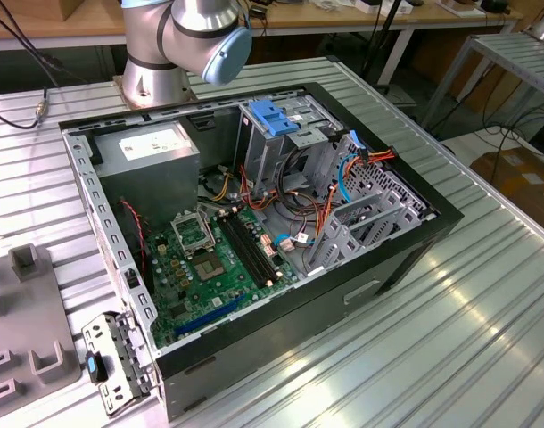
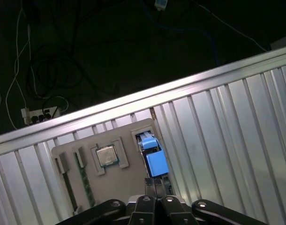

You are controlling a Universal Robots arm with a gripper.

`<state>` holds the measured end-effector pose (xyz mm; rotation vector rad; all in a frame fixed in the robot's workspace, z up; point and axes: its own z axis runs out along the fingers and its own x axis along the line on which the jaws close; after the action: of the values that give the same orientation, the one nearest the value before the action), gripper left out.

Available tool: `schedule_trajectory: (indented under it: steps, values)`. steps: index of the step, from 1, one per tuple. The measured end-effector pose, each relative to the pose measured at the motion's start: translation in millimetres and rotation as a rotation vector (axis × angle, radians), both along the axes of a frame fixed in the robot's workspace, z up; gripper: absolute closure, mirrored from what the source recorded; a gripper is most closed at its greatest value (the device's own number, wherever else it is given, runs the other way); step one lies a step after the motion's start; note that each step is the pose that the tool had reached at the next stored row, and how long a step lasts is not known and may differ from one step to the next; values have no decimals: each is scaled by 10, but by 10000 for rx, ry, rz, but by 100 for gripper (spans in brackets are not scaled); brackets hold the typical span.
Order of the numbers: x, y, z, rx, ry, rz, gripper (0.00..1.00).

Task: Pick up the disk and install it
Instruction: 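Pick up the disk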

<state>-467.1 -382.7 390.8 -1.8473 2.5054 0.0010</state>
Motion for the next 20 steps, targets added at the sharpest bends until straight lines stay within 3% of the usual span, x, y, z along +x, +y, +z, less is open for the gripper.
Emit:
schedule_trajectory:
  steps: [16,20]
  values:
    - [0,0,0,0,0,1119,89]
    - [0,-1,0,0,0,1203,89]
